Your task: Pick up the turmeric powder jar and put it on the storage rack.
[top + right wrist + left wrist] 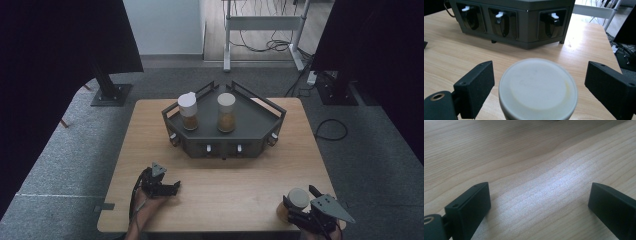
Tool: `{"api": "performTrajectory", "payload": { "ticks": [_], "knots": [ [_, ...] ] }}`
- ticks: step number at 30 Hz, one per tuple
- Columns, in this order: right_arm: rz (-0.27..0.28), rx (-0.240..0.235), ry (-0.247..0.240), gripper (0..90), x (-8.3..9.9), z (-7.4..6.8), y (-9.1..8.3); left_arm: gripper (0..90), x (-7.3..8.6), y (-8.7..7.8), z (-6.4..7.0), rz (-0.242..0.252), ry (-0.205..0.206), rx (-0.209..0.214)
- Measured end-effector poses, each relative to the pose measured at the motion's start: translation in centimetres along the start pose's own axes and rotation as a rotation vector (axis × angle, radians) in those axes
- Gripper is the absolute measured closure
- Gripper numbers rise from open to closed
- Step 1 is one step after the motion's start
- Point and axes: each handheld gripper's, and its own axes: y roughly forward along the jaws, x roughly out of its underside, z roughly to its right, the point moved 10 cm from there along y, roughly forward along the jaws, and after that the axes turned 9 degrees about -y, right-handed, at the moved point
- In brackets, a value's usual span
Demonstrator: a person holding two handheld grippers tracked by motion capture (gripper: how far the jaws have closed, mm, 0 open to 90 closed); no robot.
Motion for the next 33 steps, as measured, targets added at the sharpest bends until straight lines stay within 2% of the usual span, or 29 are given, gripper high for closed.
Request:
{"api": "performTrajectory", "payload": {
  "ticks": [6,12,16,33],
  "knots": [
    [-0.022,-0.008,-0.009,14.0,0.4,-0.1,0.0,3.9,0.0,0.0,0.0,0.0,0.0,0.0],
    [-0.04,-0.015,-0.014,24.2,0.8,-0.1,0.0,3.9,0.0,0.0,0.0,0.0,0.0,0.0],
    [-0.031,-0.025,0.001,32.4,1.1,-0.1,-0.2,3.9,0.0,0.0,0.0,0.0,0.0,0.0],
    [-0.037,-0.004,0.012,33.0,0.9,-0.4,-0.2,3.9,0.0,0.0,0.0,0.0,0.0,0.0]
  ]
}}
